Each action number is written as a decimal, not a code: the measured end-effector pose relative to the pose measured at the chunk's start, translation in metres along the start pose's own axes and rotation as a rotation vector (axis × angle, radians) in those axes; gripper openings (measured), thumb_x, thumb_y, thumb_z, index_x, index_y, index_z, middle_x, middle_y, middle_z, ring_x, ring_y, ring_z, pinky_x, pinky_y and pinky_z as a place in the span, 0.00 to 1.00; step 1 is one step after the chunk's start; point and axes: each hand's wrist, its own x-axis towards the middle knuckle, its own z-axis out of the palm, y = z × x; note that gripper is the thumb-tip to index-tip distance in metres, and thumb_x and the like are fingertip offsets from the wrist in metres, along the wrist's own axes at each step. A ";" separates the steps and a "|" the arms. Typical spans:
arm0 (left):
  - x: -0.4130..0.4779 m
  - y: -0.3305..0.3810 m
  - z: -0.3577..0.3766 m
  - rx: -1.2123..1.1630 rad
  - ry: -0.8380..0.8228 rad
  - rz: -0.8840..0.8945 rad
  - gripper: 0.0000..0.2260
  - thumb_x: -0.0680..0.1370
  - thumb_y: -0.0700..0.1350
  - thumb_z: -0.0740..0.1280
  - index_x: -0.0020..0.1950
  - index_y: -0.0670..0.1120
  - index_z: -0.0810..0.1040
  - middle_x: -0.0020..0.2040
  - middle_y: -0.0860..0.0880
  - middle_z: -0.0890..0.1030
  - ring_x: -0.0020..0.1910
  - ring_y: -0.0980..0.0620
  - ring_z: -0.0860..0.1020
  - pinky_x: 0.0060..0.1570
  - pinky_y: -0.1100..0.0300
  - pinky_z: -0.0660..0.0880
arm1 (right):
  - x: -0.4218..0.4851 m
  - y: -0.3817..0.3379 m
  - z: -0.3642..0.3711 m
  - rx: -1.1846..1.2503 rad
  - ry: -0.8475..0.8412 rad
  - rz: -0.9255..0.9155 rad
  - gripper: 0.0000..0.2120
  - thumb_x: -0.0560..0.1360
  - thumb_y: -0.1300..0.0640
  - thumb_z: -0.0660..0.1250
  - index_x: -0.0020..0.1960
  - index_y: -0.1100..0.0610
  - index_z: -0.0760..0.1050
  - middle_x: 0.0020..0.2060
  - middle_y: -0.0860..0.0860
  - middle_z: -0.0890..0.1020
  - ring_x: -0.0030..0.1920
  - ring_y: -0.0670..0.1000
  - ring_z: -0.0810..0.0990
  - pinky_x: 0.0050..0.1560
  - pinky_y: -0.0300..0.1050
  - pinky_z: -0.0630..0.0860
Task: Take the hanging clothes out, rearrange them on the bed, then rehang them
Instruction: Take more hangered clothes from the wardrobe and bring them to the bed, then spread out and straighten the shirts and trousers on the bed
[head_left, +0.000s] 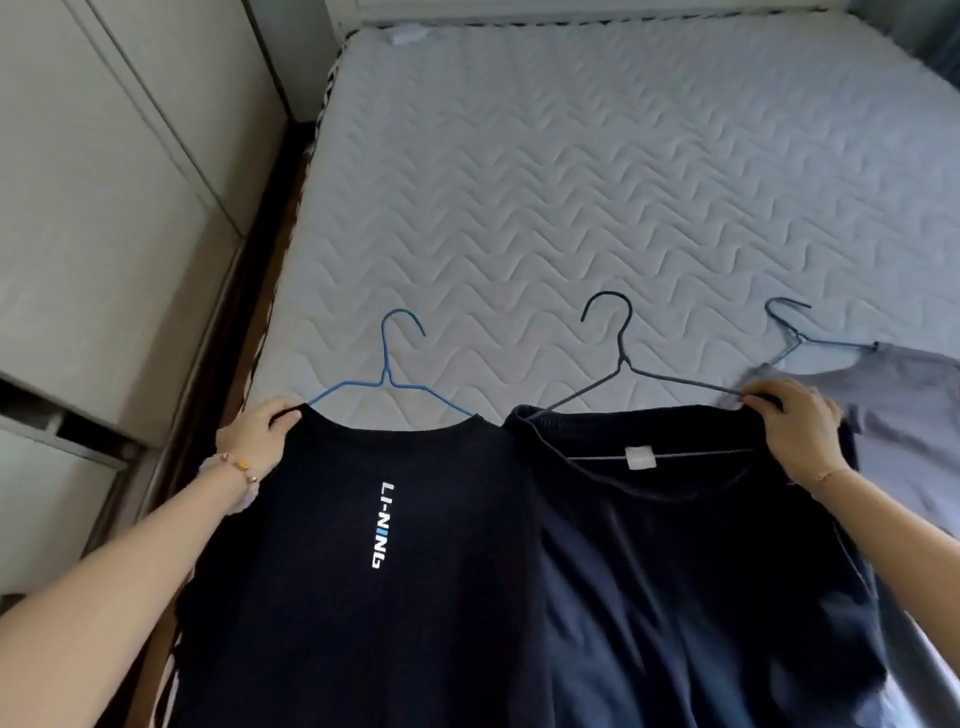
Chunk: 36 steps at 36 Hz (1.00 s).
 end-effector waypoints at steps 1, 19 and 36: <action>0.007 -0.003 0.010 0.019 -0.001 0.009 0.12 0.81 0.47 0.59 0.61 0.47 0.78 0.60 0.43 0.80 0.60 0.39 0.75 0.56 0.52 0.69 | 0.004 0.004 0.010 0.001 0.019 -0.004 0.16 0.72 0.52 0.58 0.48 0.60 0.81 0.48 0.60 0.83 0.53 0.63 0.76 0.57 0.55 0.65; 0.012 -0.058 0.064 -0.110 0.018 0.028 0.16 0.80 0.38 0.59 0.68 0.40 0.71 0.68 0.41 0.72 0.66 0.42 0.72 0.66 0.52 0.67 | -0.096 -0.039 0.104 0.014 -0.222 -0.170 0.16 0.75 0.63 0.62 0.62 0.55 0.75 0.58 0.54 0.79 0.59 0.57 0.76 0.56 0.51 0.72; -0.299 -0.204 0.045 -0.260 -0.089 -0.641 0.20 0.77 0.41 0.66 0.69 0.40 0.69 0.69 0.41 0.70 0.65 0.42 0.72 0.64 0.47 0.70 | -0.336 -0.062 0.098 0.522 -0.680 0.456 0.10 0.75 0.56 0.66 0.56 0.49 0.74 0.47 0.45 0.82 0.53 0.50 0.80 0.62 0.55 0.74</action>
